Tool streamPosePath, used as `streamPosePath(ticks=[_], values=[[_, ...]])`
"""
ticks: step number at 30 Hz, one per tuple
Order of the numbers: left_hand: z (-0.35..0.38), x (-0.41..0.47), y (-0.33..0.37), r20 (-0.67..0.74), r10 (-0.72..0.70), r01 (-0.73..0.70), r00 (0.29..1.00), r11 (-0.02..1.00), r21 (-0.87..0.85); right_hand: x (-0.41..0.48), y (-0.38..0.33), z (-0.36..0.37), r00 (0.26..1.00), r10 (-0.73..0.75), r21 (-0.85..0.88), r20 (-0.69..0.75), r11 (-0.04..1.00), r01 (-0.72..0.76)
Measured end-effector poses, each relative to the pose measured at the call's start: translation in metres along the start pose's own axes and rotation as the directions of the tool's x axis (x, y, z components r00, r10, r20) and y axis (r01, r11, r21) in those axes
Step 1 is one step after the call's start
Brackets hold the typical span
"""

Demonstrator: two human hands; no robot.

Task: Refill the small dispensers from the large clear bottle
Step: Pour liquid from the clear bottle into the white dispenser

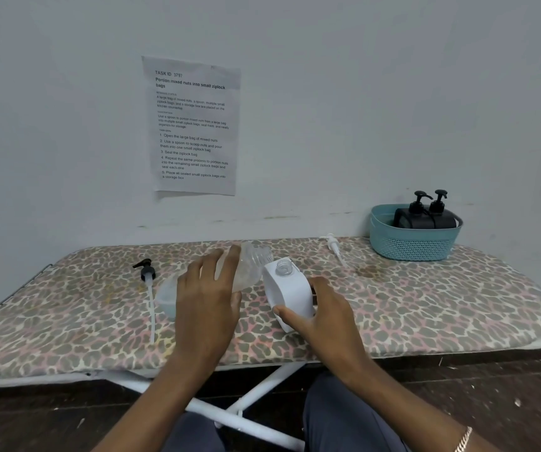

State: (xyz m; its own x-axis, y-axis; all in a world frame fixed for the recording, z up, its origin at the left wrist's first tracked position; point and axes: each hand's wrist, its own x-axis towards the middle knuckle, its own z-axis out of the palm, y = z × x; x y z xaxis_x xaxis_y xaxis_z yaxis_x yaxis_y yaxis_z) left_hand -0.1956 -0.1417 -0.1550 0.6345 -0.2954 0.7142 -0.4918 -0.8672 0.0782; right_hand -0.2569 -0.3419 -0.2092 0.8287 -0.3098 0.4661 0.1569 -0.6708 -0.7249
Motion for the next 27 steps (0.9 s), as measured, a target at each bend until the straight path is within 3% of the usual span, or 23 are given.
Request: streamPosePath(ticks=[27], values=[[0.0034, 0.0001, 0.0018, -0.037, 0.049, -0.046, 0.998, 0.996, 0.081, -0.0013, -0.0048, 0.0004, 1.0, 0.0, -0.027, 0.026, 1.0, 0.001]])
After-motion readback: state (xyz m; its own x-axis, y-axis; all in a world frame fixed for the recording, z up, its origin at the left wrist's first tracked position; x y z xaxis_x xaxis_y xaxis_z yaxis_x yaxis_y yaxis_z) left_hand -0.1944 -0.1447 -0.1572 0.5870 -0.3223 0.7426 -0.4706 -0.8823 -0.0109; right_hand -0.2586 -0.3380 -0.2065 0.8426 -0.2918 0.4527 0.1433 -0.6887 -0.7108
